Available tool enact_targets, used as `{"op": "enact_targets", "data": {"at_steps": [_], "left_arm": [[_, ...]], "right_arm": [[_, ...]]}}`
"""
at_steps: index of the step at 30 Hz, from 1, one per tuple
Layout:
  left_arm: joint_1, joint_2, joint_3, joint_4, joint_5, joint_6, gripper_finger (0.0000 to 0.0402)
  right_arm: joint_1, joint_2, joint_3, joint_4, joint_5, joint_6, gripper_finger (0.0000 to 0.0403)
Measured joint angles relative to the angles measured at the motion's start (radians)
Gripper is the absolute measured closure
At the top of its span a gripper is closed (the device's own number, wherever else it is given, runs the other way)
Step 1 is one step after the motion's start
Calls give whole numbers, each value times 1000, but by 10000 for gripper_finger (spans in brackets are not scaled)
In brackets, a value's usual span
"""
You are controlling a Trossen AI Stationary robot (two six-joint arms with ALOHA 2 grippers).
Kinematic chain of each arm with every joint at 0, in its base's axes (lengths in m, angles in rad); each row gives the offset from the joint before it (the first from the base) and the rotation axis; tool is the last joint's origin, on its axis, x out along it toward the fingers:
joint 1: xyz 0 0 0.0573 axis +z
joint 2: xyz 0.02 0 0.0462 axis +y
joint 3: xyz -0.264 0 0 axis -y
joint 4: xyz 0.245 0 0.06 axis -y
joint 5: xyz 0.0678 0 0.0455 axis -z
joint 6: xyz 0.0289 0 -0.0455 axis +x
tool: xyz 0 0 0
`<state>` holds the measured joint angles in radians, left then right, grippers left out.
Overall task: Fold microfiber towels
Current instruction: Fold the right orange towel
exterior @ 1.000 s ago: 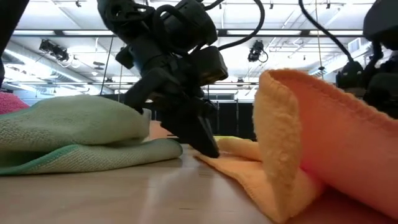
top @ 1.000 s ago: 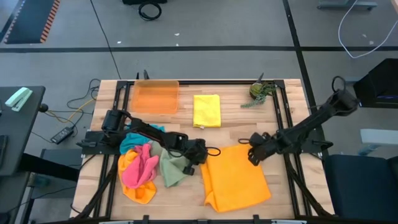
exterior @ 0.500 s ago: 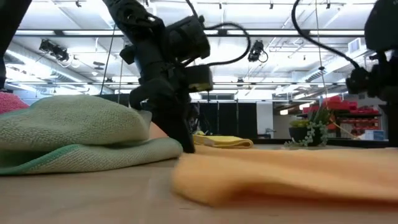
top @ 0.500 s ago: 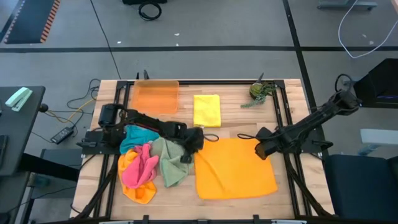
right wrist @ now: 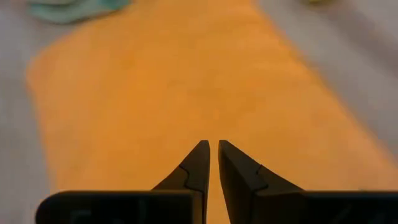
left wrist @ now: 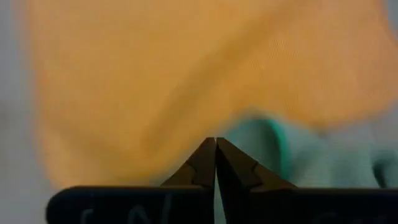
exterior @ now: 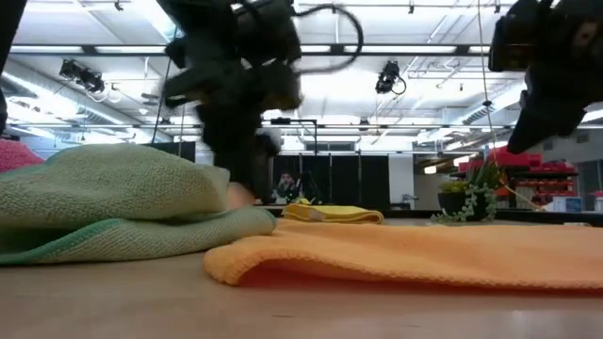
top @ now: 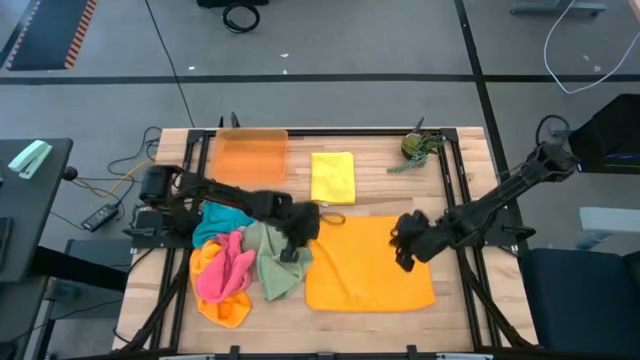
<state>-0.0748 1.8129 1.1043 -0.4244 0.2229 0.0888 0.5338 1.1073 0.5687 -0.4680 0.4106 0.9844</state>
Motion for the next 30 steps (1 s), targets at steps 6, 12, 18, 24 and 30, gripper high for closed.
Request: {"op": "enact_targets", "data": {"at_steps": [6,12,18,24,30], "left_arm": [[-141,91,3,-81,67,-49,395],[-220,65,1,-213,58,-120,384],[-247,-34,0,-296,39,-225,392],[-282,-128,0,-176,-12,-240,392],[-355,-113,0,134,-143,-258,387]], "right_arm": [[88,152,-93,327,-3,-9,361],[111,324,-92,320,-2,63,361],[111,378,-83,255,11,151,361],[108,286,-96,191,-5,120,361],[108,176,-94,207,54,37,361]]}}
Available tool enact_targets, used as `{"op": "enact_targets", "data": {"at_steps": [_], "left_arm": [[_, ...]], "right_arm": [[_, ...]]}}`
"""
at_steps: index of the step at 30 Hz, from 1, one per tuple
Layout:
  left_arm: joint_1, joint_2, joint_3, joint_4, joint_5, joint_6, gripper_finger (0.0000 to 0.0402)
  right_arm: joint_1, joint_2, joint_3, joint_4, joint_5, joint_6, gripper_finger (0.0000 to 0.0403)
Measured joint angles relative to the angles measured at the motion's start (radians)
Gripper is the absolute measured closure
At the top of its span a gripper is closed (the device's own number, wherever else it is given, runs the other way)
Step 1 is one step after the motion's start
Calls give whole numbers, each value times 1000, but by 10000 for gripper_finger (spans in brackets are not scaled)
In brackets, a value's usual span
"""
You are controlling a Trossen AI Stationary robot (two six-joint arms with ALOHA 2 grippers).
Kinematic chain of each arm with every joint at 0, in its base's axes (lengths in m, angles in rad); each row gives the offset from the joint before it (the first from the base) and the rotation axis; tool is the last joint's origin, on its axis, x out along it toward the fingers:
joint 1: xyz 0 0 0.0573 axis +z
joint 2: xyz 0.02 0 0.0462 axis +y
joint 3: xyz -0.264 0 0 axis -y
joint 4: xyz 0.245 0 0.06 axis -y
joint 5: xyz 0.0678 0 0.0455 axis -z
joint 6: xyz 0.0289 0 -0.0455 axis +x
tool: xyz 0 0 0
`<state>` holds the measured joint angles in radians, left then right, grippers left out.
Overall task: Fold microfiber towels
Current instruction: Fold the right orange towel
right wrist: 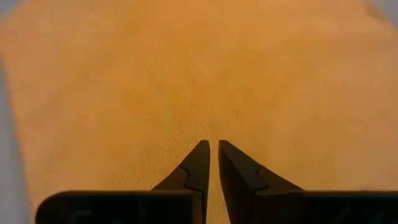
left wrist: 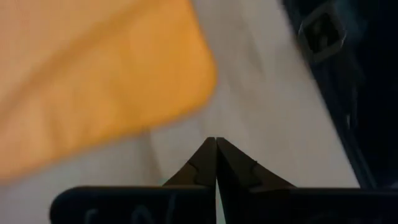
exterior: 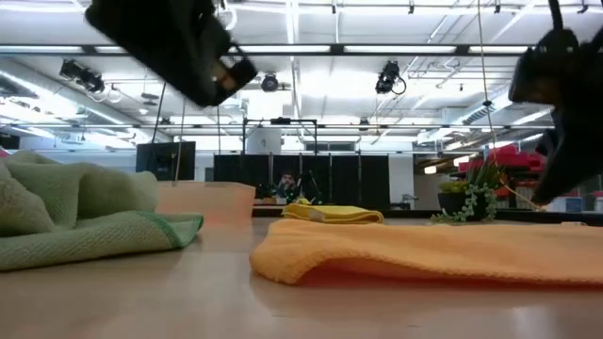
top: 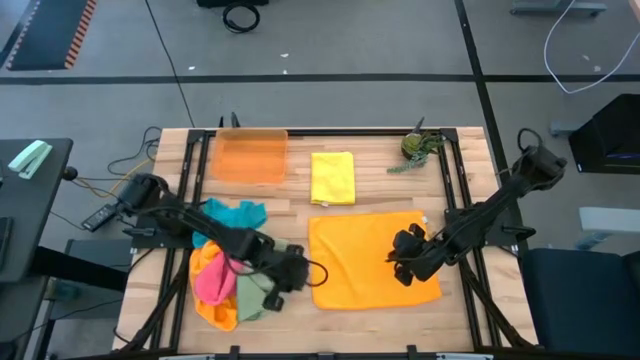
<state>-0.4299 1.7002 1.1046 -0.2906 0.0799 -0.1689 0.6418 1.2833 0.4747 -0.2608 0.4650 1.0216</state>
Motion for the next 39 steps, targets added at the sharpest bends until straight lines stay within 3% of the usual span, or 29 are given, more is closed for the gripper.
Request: {"op": "enact_targets", "data": {"at_steps": [7,13,19,25,32,39], "left_arm": [[-82,50,1,326,-241,17,396],[-109,110,3,538,-295,-4,383],[-140,214,23,708,-379,-5,395],[-146,355,168,650,-418,-26,353],[-140,465,406,161,-489,-180,279],[-161,482,505,1,-484,-260,237]], "right_arm": [[18,-93,23,77,5,-104,361],[144,-79,126,75,1,-159,361],[307,-19,182,62,9,-121,361],[460,31,198,-58,10,-36,361],[529,22,199,-187,18,-37,361],[566,19,199,-214,14,-27,361]]}}
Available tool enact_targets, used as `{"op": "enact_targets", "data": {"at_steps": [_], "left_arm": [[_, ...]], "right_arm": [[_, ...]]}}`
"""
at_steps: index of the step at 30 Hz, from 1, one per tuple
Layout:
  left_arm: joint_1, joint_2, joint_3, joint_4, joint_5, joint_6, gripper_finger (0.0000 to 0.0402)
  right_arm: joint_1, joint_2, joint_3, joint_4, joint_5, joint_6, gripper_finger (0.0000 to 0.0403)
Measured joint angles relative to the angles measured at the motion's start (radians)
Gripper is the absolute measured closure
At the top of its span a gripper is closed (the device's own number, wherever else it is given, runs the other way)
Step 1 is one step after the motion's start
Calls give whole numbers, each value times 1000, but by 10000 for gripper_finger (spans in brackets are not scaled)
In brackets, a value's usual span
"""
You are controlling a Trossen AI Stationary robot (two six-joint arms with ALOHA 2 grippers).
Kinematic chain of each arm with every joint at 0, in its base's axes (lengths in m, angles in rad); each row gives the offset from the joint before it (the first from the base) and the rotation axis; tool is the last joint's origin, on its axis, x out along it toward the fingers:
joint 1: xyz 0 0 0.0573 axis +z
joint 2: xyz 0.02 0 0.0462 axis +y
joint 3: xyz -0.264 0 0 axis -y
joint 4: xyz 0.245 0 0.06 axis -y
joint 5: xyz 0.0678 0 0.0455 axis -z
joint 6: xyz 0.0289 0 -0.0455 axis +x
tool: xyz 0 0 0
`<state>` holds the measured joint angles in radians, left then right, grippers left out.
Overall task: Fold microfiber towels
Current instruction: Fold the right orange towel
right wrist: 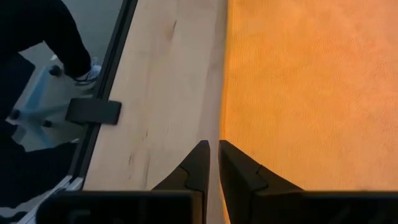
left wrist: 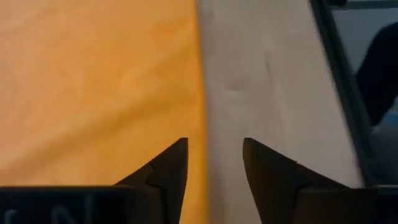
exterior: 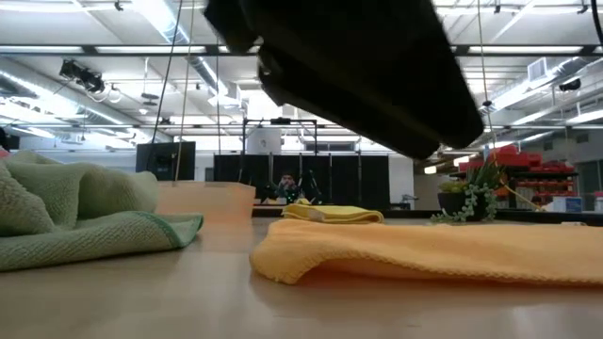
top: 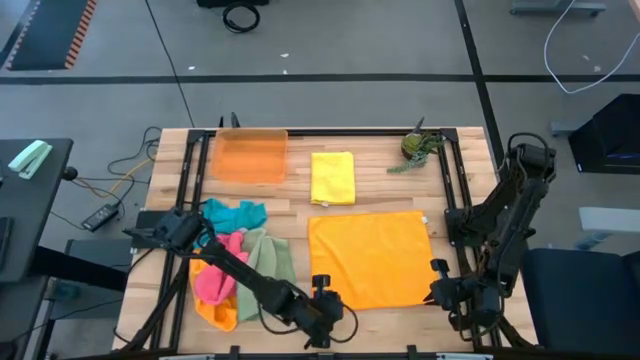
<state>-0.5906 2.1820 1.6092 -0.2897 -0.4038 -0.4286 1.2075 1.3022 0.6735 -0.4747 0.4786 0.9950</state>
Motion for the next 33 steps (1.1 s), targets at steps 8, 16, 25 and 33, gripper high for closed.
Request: {"op": "enact_targets", "data": {"at_steps": [8,16,25,33], "left_arm": [[-38,38,0,-119,-3,-108,244],[-25,62,0,-132,-27,-162,246],[-18,64,0,-133,-27,-166,273],[-17,64,0,-135,-8,-170,290]], "right_arm": [[44,-1,0,-6,0,80,361],[99,-1,0,-15,-1,117,361],[187,33,-37,-107,-57,86,328],[186,45,-37,-128,-48,31,235]]}}
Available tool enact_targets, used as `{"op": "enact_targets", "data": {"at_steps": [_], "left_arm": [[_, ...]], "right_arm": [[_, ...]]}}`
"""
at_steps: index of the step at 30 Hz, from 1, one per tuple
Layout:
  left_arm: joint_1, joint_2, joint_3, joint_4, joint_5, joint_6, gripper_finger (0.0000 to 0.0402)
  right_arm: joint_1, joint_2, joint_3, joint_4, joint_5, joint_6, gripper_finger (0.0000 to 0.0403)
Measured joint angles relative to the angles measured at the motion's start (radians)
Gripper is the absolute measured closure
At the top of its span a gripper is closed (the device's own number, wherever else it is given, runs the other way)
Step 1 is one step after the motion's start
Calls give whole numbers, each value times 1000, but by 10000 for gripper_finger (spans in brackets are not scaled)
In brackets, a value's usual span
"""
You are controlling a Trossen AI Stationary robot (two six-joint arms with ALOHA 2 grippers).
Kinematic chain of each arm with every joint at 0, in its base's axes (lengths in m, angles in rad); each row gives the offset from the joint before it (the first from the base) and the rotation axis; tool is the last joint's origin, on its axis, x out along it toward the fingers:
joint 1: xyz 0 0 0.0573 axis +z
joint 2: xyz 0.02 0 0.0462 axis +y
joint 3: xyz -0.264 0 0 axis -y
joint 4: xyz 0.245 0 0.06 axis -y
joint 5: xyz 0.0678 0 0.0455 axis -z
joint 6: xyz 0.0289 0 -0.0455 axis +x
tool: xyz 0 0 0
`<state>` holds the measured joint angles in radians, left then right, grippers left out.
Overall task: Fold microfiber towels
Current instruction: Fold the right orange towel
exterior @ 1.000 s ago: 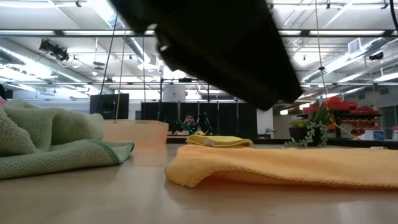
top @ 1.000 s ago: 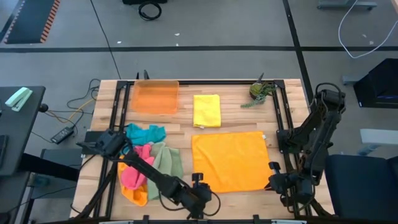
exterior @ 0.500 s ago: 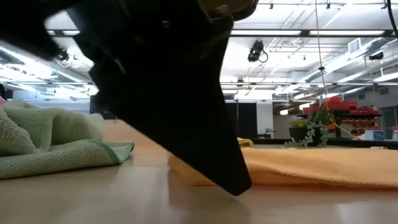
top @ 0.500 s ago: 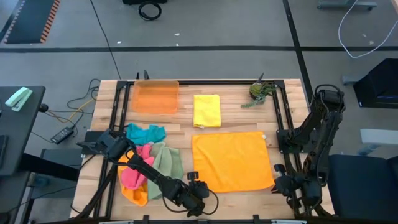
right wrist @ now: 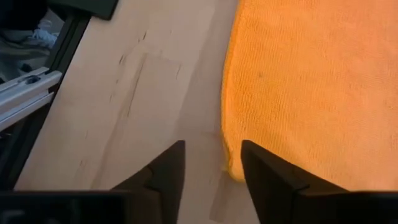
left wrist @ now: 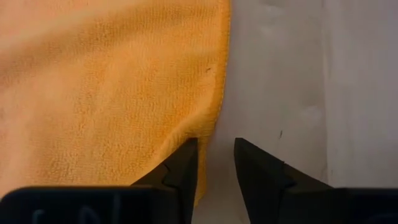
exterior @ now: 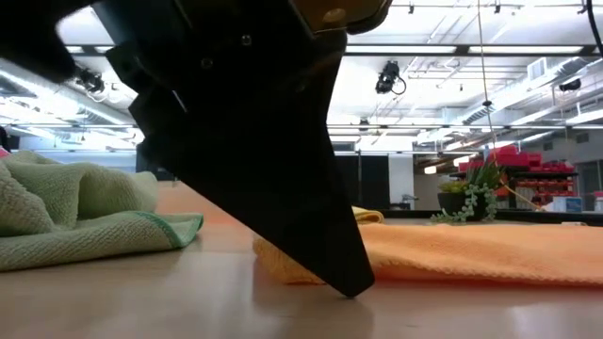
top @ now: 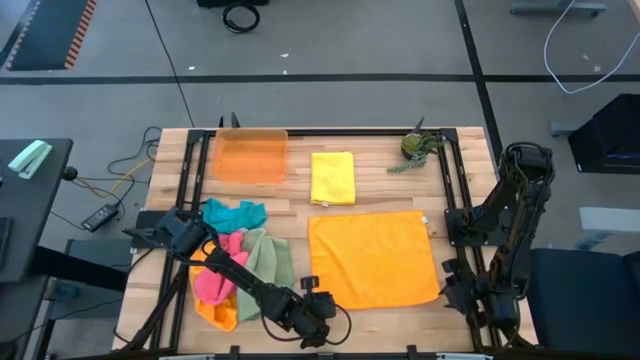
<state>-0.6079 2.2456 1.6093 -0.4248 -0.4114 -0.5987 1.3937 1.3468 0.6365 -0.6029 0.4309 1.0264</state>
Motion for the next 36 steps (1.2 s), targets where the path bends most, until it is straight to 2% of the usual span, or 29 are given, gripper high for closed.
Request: {"op": "enact_targets", "data": {"at_steps": [4,9,13,17,20,24,31,36], "left_arm": [[1,0,0,-11,1,1,292],[4,0,0,-19,3,0,292],[4,0,0,-19,3,-1,292],[3,0,0,-18,1,-1,294],[3,0,0,-19,1,-1,299],[3,0,0,-20,1,-1,306],[4,0,0,-21,1,6,331],[7,0,0,-23,1,16,372]], "right_arm": [[-3,18,-22,27,13,0,218],[-43,41,-81,40,-8,2,223],[-58,68,-96,61,-110,-6,234],[-61,72,-92,72,-104,-27,270],[-62,56,-97,71,-58,-42,323],[-62,44,-96,81,-61,-60,388],[-62,41,-89,75,-75,-57,395],[-72,40,-43,52,-65,-71,396]]}}
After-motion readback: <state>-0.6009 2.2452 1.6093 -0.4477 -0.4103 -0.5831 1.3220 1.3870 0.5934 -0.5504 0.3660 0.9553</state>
